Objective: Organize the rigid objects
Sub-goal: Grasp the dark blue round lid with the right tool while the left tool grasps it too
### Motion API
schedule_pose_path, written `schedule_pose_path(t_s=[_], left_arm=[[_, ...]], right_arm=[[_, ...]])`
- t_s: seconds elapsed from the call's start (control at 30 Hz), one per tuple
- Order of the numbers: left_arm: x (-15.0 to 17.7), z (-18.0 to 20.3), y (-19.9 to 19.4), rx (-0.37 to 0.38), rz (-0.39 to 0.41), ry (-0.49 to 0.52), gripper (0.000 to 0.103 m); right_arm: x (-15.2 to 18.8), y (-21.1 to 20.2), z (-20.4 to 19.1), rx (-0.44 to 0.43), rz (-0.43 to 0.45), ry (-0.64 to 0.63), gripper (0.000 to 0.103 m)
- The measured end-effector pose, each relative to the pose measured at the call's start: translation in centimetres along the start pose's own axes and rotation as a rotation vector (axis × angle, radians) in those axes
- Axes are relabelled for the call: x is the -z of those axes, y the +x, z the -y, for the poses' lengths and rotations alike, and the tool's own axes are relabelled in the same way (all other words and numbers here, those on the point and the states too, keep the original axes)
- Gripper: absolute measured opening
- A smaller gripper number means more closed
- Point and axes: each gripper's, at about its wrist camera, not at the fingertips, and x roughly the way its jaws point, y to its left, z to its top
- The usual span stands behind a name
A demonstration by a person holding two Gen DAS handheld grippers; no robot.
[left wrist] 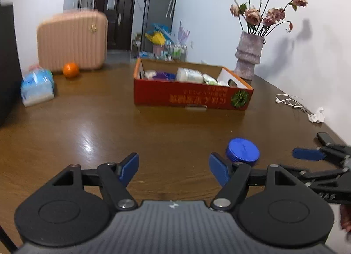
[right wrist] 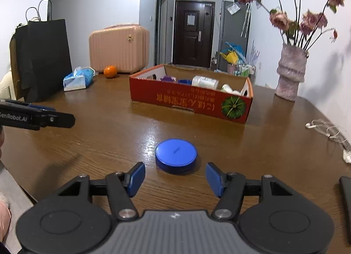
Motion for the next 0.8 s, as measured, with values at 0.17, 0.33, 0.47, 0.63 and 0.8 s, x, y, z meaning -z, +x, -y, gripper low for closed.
schedule_pose_path(t_s=[0.17,0.33,0.47,0.63,0.8], left_arm=[[-1.0,0.7,3.5,0.103,-0.07,-0.044,0.069],[-1.7,1.9,8.3,0.193,-0.157,-0.103,0.061],[-1.8,2.2,11.7,0.279,-0.232,-0.175,0.049],[-1.9,2.3,14.3,0.364,-0.299,-0.222,0.031],[-2.9,2.0,14.6,0.352,-0.276,-0.238,0.025]], right_arm=[[-0.2,2.7,0.9,-0.029,-0.028,0.052,0.058],[-0.5,5.3,3.6,-0.103,-0.052,0.222,0.035],[-0.6,6.9,5.7,-0.119,-0.064,0.333,0.028],[-0.7,8.2,7.0,-0.194,-0.088,0.401,0.022],[-1.1,9.0,7.8,-0.217,-0.089,0.46,0.018]])
